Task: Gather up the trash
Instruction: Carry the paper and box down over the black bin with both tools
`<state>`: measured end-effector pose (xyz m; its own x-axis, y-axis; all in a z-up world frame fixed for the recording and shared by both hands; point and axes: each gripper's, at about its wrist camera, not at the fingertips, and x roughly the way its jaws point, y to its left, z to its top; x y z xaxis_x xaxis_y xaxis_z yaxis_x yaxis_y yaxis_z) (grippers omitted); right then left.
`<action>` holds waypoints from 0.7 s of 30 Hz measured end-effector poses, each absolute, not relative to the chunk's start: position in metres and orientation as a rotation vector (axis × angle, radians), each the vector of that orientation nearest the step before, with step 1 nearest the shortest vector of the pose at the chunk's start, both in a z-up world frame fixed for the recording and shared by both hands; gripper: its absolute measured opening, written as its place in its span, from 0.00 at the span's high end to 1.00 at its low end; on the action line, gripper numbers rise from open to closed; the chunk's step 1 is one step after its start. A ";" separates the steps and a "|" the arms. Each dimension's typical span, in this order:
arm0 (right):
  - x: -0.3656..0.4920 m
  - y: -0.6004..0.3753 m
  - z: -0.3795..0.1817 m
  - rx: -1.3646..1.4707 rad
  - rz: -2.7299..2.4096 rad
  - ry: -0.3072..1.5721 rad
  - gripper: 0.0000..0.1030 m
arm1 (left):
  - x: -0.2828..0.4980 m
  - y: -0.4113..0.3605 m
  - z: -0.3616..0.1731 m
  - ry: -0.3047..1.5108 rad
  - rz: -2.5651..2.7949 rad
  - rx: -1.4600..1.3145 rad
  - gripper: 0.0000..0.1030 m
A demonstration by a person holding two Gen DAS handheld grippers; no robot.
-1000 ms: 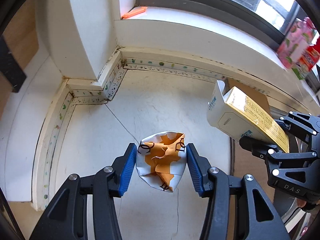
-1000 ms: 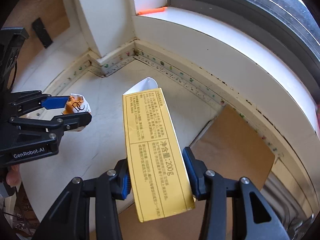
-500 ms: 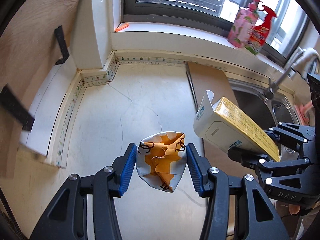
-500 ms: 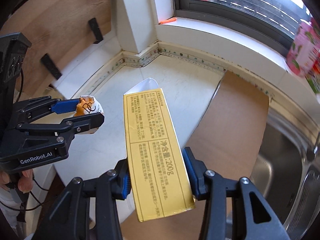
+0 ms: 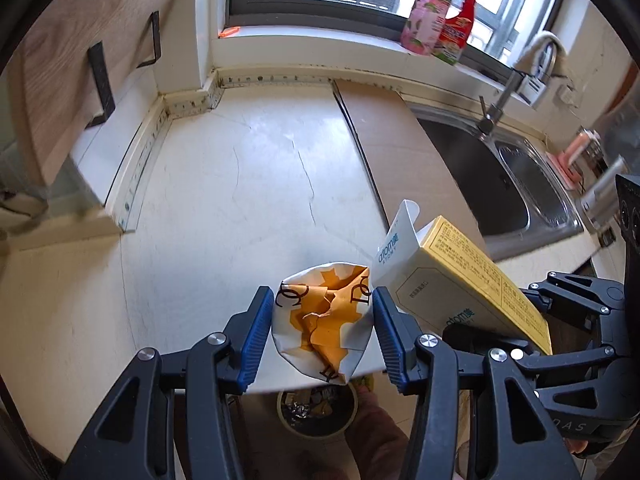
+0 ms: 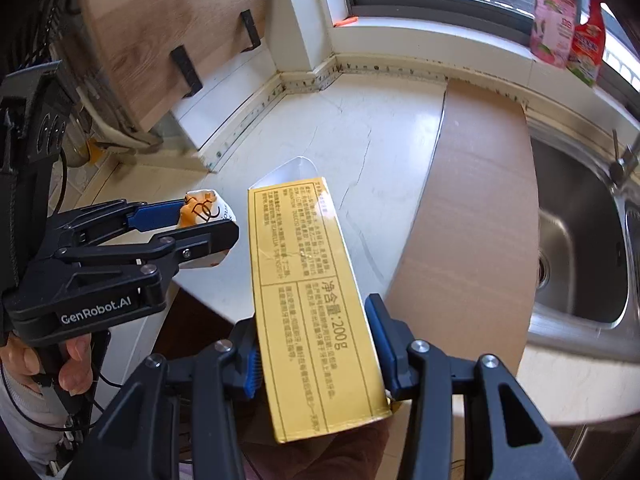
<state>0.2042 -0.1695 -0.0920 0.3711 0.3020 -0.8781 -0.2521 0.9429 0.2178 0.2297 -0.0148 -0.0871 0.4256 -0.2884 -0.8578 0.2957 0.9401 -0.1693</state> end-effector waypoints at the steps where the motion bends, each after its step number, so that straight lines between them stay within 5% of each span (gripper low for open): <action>1: 0.191 -0.166 -0.097 0.058 0.349 1.140 0.56 | 0.223 -0.015 -0.091 1.072 -0.373 0.013 0.53; 21: 0.072 -0.174 -0.255 0.192 0.217 1.444 0.56 | 0.114 -0.028 -0.254 1.334 -0.435 0.005 0.53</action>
<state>0.0717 -0.1739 -0.2554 0.1134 0.2621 -0.9584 -0.0312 0.9650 0.2602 0.1143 -0.0279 -0.2543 0.1667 -0.3028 -0.9384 0.3084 0.9199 -0.2420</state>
